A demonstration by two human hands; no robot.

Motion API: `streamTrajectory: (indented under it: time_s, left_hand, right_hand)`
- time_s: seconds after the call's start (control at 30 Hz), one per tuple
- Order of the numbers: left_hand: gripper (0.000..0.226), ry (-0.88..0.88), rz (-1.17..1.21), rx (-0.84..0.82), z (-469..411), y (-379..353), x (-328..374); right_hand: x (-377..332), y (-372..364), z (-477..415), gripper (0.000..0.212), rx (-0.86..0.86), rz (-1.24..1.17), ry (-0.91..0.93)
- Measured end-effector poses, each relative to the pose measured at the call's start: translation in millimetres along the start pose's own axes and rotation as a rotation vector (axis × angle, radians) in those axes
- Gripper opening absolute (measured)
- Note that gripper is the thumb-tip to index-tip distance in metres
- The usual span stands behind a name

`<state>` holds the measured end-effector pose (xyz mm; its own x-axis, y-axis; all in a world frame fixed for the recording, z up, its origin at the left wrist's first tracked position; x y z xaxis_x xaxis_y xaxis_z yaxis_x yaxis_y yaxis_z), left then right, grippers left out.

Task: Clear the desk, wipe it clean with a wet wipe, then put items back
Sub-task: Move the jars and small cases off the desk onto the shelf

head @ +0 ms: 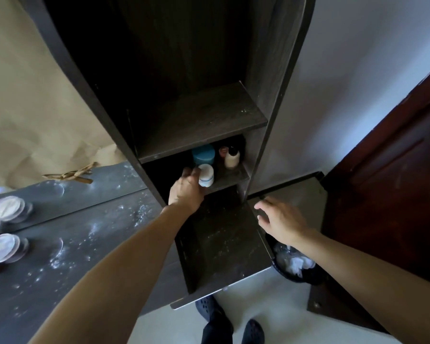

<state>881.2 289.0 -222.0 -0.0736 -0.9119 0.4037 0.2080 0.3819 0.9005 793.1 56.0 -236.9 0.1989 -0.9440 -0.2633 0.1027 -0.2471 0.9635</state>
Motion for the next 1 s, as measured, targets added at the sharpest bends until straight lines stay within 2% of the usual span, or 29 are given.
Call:
streamTrajectory:
  time_s: [0.07, 0.17, 0.33, 0.6, 0.8, 1.0]
  left_hand:
    - [0.035, -0.015, 0.017, 0.034, 30, 7, -4]
    - [0.029, 0.026, -0.005, 0.034, 83, 11, -25]
    - [0.023, 0.212, -0.074, 0.040, 168, 21, -90]
    - [0.022, 0.474, -0.030, 0.173, 263, 63, -201]
    - [0.024, 0.570, 0.004, 0.186, 289, 83, -293]
    - [0.020, 0.624, 0.055, 0.148, 294, 103, -401]
  right_hand:
    - [-15, 6, -2, 0.024, -0.002, 0.011, 0.066]
    - [-43, 10, -7, 0.029, -0.030, 0.021, 0.164]
    - [-111, -6, -15, 0.029, -0.099, -0.019, 0.330]
    - [-251, -32, -20, 0.026, -0.178, -0.015, 0.586]
    - [-348, -57, -48, 0.029, -0.232, 0.022, 0.639]
    - [-455, -104, -90, 0.029, -0.305, 0.044, 0.599]
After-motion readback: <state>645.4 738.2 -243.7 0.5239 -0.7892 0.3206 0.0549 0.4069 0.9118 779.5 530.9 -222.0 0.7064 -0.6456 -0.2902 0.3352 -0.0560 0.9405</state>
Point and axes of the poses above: each hand's wrist, its own z-axis away from the middle knuckle, its own y-axis out of the back of the hand, x = y × z, the point moved 3 cm from there along -z, towards the middle knuckle, and after that the axes turned 3 degrees about -x, right-handed, at the moved point
